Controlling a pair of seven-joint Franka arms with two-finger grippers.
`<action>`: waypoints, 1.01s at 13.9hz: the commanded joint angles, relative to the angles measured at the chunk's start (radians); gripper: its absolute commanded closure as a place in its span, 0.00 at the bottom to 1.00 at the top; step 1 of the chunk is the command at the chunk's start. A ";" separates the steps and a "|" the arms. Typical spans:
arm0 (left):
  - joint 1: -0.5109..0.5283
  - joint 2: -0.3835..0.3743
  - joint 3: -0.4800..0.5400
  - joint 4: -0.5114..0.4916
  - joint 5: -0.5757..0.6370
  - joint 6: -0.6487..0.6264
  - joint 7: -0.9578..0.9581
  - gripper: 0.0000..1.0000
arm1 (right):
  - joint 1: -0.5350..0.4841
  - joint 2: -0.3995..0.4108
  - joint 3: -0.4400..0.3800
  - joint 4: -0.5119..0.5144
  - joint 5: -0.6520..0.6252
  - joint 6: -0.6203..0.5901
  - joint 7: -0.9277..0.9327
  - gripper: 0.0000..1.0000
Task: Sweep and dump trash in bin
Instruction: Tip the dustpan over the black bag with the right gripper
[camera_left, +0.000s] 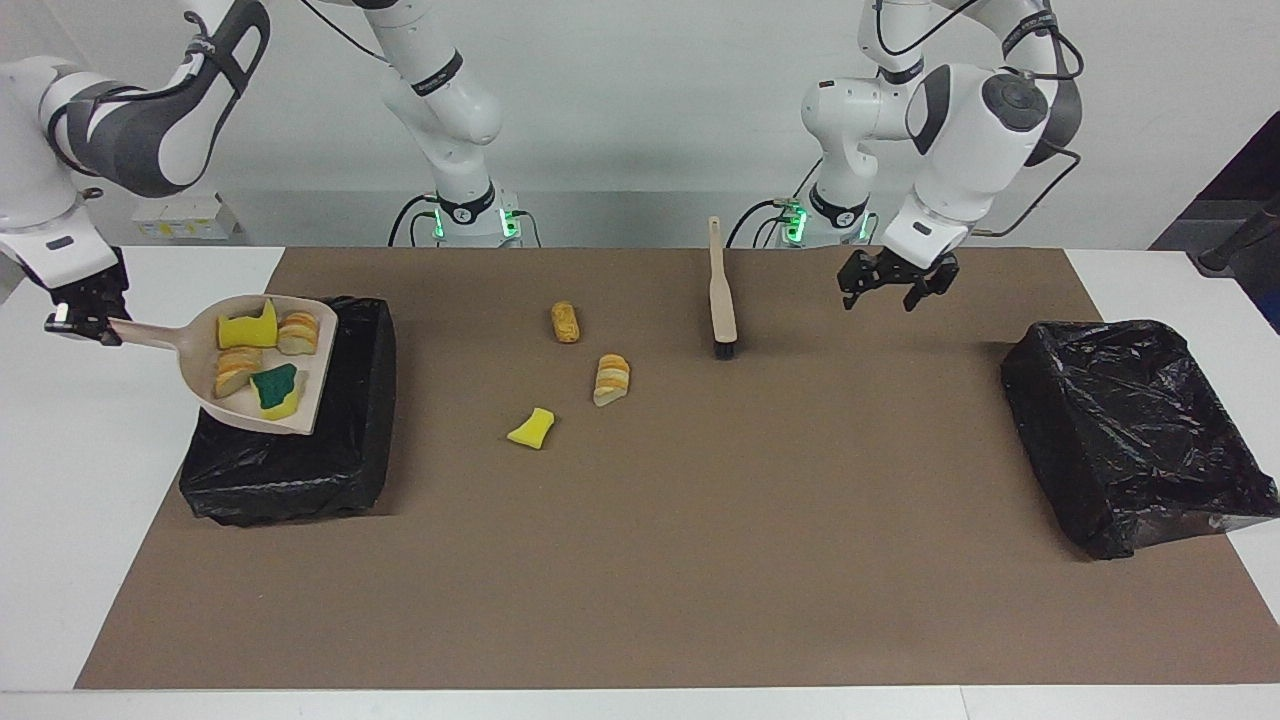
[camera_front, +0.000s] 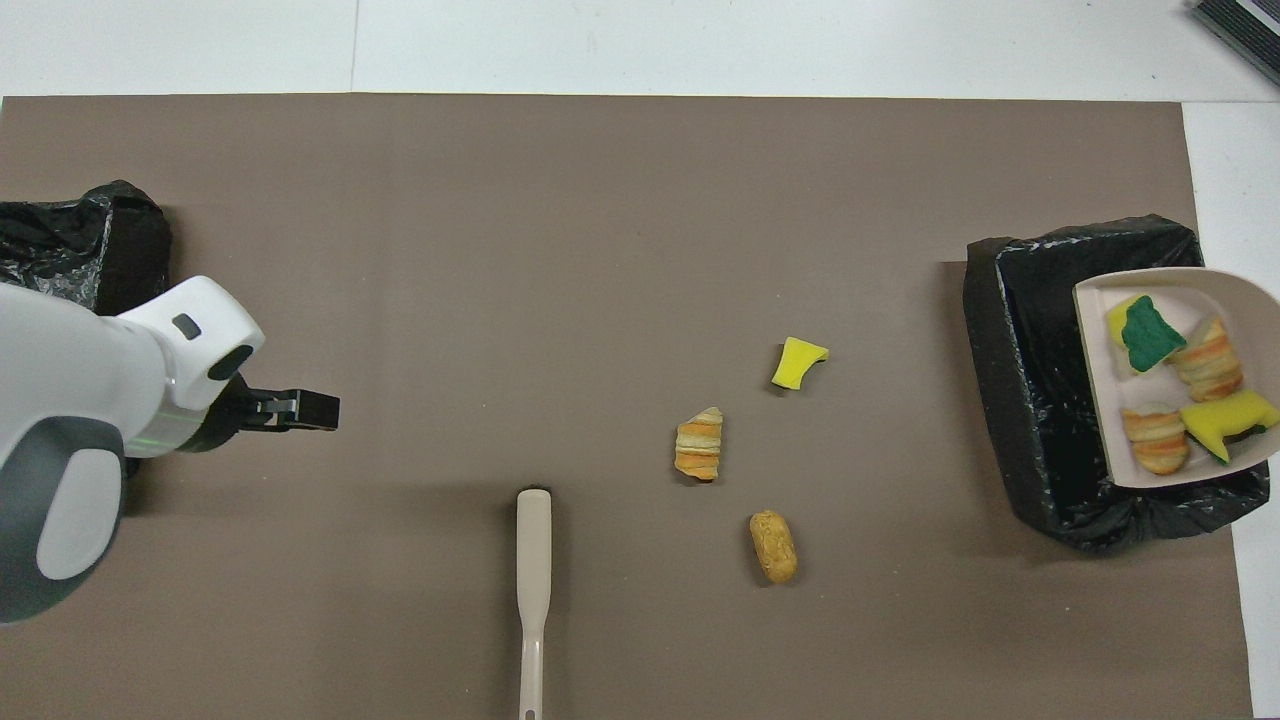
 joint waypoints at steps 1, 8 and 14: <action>0.062 0.054 -0.013 0.102 0.025 -0.056 0.052 0.00 | 0.003 -0.049 0.012 -0.076 -0.096 0.060 0.042 1.00; 0.096 0.171 -0.011 0.410 0.074 -0.249 0.067 0.00 | 0.128 -0.095 0.012 -0.079 -0.311 0.007 0.280 1.00; 0.095 0.100 0.002 0.309 0.074 -0.211 0.121 0.00 | 0.245 -0.132 0.012 -0.079 -0.499 -0.088 0.416 1.00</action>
